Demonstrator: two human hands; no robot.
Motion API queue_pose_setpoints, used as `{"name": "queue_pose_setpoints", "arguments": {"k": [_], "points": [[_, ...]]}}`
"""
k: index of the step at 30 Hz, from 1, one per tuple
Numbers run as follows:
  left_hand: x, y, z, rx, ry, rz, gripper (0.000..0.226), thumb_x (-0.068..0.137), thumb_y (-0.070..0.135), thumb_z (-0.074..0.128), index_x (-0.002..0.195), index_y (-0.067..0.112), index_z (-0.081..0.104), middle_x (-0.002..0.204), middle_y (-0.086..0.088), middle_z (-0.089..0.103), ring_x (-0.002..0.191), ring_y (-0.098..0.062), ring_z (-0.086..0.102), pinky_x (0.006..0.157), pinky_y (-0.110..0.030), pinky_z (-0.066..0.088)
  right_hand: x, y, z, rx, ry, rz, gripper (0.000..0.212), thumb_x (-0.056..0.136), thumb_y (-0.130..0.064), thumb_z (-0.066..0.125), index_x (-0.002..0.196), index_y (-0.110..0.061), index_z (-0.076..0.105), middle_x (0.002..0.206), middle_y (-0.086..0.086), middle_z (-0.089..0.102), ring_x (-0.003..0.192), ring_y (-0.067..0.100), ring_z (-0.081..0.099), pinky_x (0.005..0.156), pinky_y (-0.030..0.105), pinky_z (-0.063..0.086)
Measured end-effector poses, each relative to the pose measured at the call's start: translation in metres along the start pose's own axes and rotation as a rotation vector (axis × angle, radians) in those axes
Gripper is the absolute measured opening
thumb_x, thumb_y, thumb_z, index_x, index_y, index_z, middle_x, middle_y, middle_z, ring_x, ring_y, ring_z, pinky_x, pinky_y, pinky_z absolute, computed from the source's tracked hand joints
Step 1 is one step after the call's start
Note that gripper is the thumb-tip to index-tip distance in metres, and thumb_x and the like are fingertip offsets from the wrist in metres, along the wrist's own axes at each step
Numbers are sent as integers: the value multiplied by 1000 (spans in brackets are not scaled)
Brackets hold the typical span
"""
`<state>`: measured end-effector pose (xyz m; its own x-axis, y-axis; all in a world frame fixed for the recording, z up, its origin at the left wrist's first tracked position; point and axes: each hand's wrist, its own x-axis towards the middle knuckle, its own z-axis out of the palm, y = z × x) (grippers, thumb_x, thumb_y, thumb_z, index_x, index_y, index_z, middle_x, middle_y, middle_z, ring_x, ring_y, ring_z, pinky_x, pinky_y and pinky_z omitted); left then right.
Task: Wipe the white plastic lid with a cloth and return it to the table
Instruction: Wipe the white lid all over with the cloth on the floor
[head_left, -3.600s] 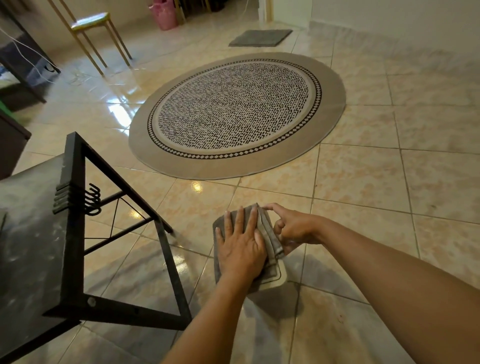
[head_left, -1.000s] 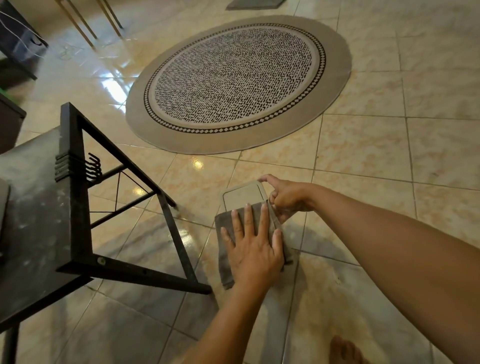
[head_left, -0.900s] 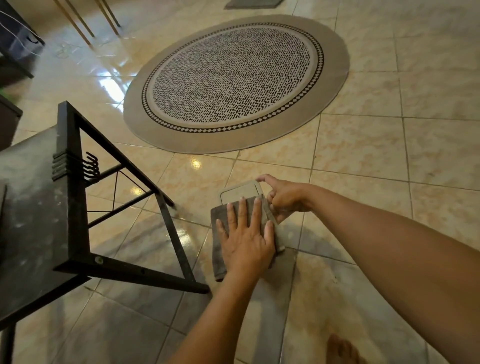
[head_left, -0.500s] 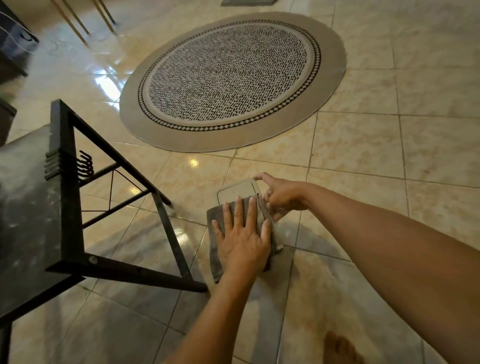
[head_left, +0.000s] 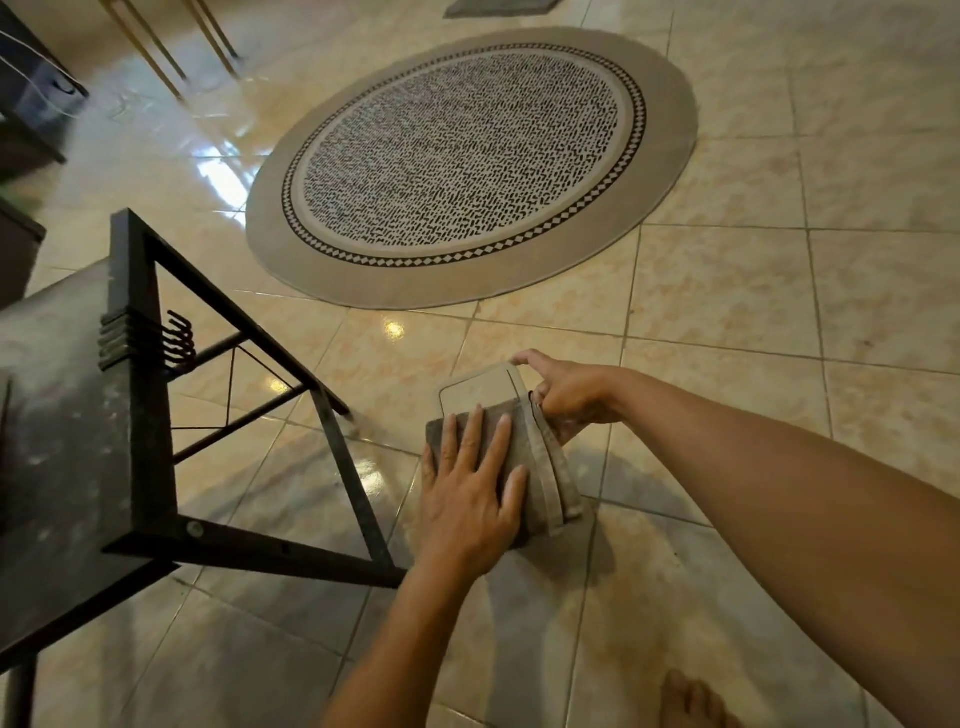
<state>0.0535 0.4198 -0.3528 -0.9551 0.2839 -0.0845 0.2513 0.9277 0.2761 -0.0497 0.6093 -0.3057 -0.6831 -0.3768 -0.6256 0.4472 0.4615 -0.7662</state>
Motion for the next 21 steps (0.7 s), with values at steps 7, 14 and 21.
{"name": "queue_pose_setpoints", "arguments": {"k": [7, 14, 21], "points": [[19, 19, 4, 108, -8, -42, 68, 96, 71, 6, 154, 44, -17, 165, 0, -22, 147, -23, -32, 118, -52, -18, -4, 1, 0, 9, -1, -7, 92, 87, 15, 57, 151, -39, 18, 124, 21, 59, 104, 39, 68, 76, 52, 62], [2, 33, 13, 88, -8, -147, 76, 90, 79, 1, 151, 42, -25, 161, -1, -32, 143, -24, -39, 107, -39, -36, 2, -1, 1, -9, -20, 4, 92, 86, 13, 58, 151, -40, 18, 110, 20, 61, 88, 30, 70, 65, 42, 62], [17, 16, 1, 65, -34, -214, 74, 90, 76, 3, 147, 44, -31, 160, 3, -34, 142, -21, -39, 110, -43, -28, 2, 1, 2, -13, 14, 8, 93, 86, 19, 50, 151, -40, 19, 91, 10, 54, 71, 21, 67, 68, 46, 63]]}}
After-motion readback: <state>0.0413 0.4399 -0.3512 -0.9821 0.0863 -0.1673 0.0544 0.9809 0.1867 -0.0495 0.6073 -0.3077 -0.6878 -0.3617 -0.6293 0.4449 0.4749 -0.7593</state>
